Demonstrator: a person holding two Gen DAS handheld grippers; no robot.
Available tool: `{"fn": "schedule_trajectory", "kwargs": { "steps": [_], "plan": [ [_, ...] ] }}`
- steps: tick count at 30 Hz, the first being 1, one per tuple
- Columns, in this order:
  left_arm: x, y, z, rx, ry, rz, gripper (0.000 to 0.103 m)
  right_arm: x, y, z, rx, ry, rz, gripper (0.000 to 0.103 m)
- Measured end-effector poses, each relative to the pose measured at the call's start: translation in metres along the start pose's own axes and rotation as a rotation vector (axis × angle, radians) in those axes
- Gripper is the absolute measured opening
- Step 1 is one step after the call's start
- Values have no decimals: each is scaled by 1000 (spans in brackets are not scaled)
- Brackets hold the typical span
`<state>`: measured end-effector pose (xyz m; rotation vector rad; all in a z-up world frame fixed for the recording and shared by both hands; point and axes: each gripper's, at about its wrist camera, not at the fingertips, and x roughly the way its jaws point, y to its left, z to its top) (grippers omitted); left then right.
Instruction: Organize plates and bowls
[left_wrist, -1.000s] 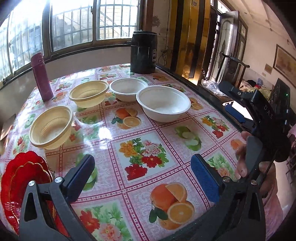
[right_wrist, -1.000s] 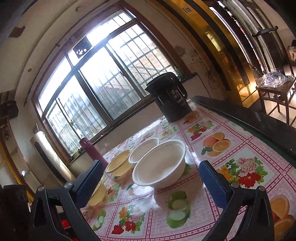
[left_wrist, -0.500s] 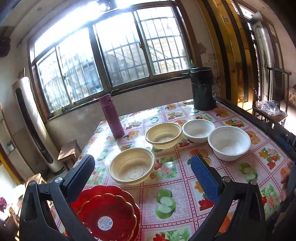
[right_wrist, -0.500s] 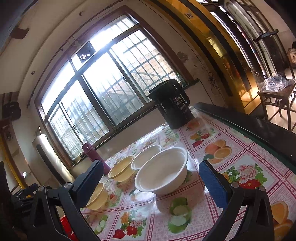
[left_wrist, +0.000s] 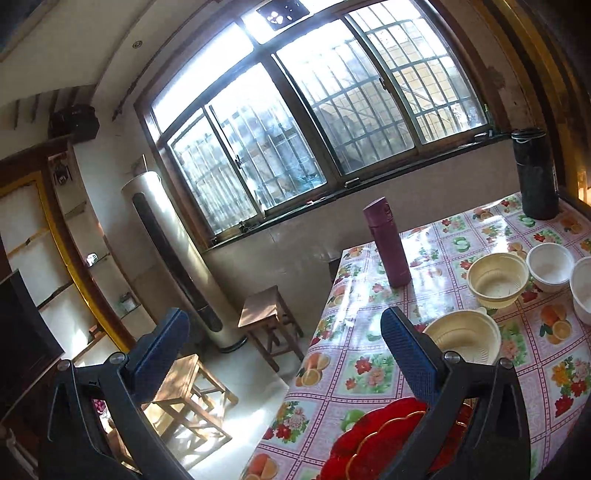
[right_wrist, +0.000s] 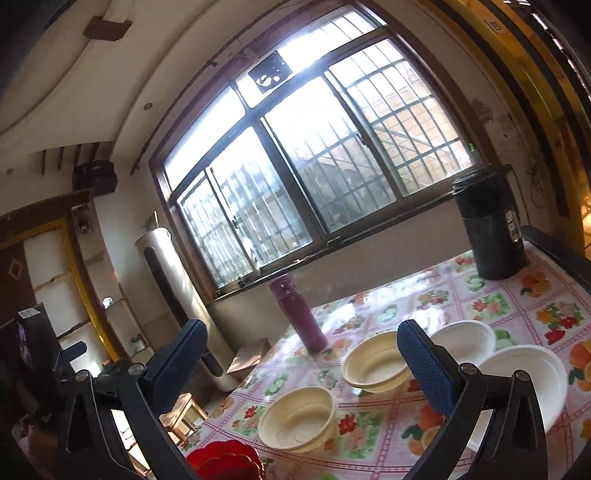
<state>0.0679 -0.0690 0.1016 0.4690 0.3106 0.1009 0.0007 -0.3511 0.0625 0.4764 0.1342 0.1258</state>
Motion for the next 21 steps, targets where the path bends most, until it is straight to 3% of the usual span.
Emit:
{"fn": "schedule_trajectory", "kwargs": {
  "steps": [5, 7, 11, 18, 21],
  "plan": [
    [57, -22, 14, 20, 224, -128, 103, 94, 16, -16, 122, 218, 84, 103],
    [84, -35, 12, 18, 323, -198, 103, 118, 4, -36, 209, 286, 109, 103],
    [133, -66, -5, 67, 486, -247, 103, 147, -33, -72, 320, 419, 99, 103],
    [188, -106, -31, 61, 705, -300, 103, 165, -72, -94, 509, 515, 136, 102],
    [196, -117, -37, 54, 745, -312, 103, 171, -77, -102, 544, 547, 129, 102]
  ]
}}
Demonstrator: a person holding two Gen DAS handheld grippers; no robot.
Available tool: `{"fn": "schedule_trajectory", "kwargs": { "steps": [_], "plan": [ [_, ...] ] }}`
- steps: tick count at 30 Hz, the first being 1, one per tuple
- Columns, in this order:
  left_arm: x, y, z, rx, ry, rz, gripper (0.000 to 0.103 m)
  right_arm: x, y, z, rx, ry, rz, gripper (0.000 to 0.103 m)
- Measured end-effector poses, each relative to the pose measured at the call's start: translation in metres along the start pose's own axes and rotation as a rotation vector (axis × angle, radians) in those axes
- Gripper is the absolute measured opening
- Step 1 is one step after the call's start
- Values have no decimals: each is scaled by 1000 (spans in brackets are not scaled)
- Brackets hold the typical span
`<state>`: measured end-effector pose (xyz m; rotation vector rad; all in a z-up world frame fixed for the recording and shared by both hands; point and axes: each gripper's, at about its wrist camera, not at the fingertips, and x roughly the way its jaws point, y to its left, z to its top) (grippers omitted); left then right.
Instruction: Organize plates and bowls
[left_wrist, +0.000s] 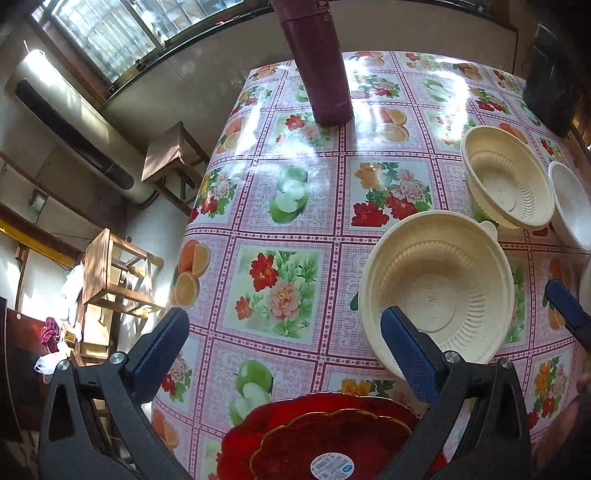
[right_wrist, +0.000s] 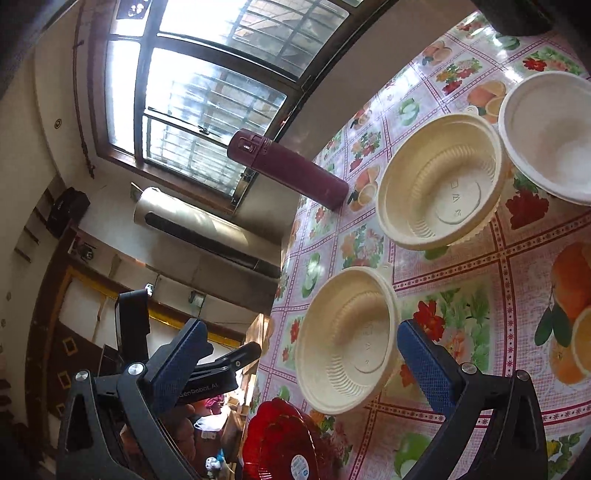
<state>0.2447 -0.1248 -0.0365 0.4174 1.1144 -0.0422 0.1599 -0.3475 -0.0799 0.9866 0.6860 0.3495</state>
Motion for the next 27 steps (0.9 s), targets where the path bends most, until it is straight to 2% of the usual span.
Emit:
{"fn": "schedule_trajectory", "kwargs": {
  "steps": [4, 9, 16, 22, 27],
  "plan": [
    [12, -6, 4, -12, 32, -22, 103, 14, -8, -2, 37, 59, -36, 102],
    [26, -5, 7, -35, 80, -67, 103, 19, -18, -2, 83, 61, -56, 102],
    [39, 7, 10, -124, 152, -171, 103, 17, -29, 0, 136, 54, -41, 102],
    [38, 3, 10, -132, 164, -227, 103, 20, -29, 0, 149, 88, -23, 102],
    [36, -3, 12, -118, 143, -254, 103, 20, -27, 0, 156, 80, -18, 102]
  ]
}}
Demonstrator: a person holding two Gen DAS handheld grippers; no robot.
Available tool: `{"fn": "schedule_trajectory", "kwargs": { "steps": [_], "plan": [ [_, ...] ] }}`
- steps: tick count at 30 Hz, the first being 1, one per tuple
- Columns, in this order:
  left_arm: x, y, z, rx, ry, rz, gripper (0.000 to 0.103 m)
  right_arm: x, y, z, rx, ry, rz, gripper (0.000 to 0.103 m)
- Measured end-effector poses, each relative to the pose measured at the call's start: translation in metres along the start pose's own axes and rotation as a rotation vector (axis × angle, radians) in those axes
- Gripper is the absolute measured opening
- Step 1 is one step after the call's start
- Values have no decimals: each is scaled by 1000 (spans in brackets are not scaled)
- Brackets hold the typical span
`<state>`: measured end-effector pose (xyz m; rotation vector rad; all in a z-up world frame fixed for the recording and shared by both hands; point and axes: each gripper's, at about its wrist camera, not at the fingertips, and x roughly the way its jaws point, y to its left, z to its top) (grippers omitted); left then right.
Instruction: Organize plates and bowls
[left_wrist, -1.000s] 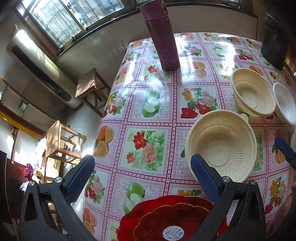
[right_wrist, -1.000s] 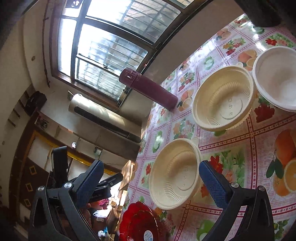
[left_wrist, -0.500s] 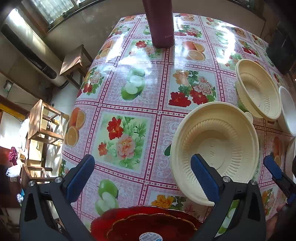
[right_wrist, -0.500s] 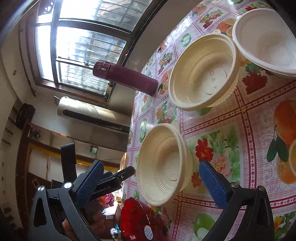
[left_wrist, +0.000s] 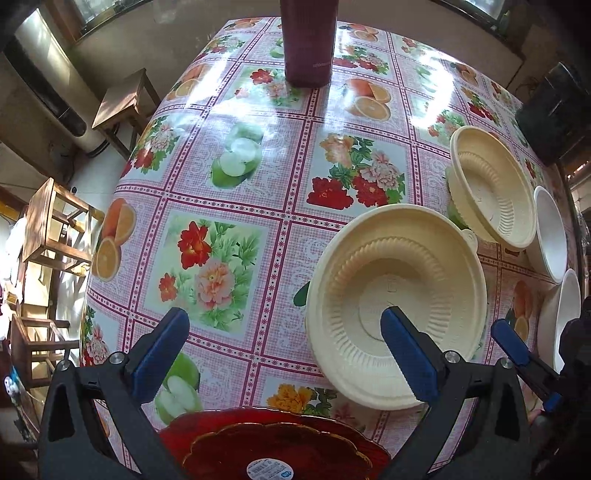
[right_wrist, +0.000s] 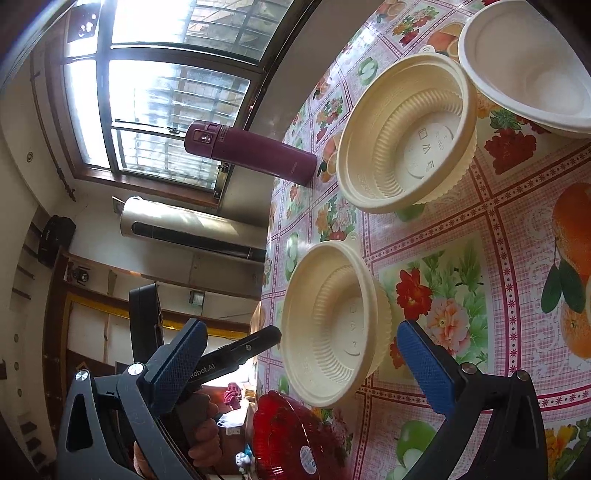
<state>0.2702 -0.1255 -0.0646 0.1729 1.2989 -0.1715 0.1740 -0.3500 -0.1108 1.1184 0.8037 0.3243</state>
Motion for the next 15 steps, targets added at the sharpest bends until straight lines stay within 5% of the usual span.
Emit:
{"fn": "schedule_trajectory", "kwargs": {
  "steps": [15],
  "plan": [
    [-11, -7, -6, 48, -32, -65, 103, -3, -1, 0, 9, -33, -10, 102]
  ]
}}
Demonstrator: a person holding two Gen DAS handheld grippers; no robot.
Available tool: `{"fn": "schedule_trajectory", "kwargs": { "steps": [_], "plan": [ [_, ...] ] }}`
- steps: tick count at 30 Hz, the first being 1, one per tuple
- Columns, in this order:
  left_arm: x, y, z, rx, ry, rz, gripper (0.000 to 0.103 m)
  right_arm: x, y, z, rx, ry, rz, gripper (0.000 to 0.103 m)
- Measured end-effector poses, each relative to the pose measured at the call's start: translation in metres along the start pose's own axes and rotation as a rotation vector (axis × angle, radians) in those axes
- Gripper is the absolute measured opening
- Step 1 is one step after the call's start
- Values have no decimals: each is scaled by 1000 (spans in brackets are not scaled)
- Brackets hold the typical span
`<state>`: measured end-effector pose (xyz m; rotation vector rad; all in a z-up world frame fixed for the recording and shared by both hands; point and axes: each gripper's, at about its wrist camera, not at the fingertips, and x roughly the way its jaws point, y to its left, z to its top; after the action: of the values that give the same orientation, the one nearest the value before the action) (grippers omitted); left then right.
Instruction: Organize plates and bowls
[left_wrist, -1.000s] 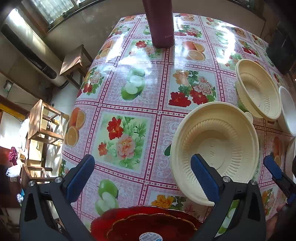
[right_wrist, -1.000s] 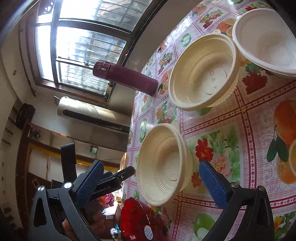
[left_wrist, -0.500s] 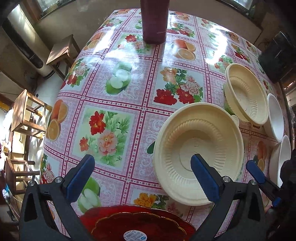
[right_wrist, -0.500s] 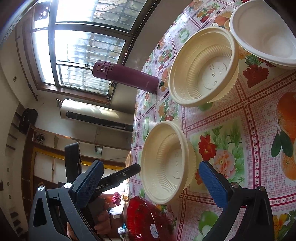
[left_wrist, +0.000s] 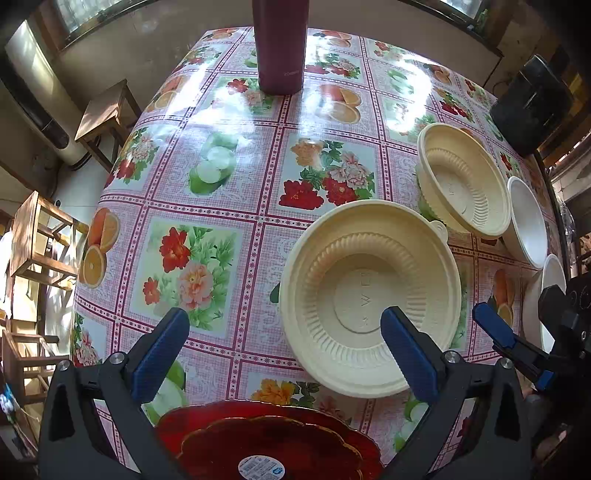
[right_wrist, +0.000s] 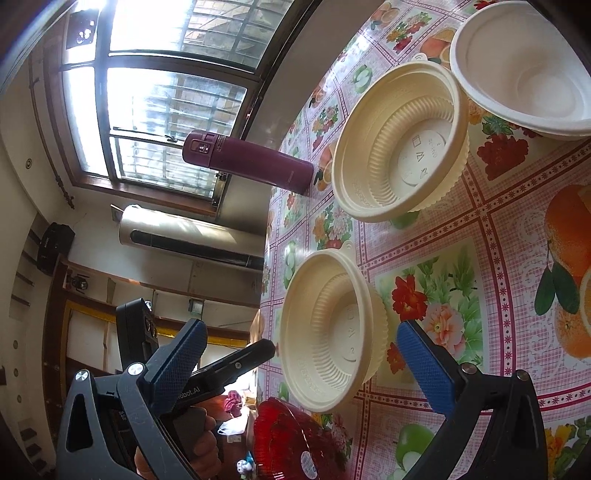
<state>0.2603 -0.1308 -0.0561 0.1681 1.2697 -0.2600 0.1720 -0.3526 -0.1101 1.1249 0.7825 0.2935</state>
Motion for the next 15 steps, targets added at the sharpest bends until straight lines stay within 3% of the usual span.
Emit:
{"fn": "schedule_trajectory", "kwargs": {
  "steps": [9, 15],
  "plan": [
    [-4, 6, -2, -5, -3, 43, 103, -3, -1, 2, 7, -10, 5, 102],
    [-4, 12, 0, -6, -28, 19, 103, -1, 0, 1, -12, -2, 1, 102]
  ]
}}
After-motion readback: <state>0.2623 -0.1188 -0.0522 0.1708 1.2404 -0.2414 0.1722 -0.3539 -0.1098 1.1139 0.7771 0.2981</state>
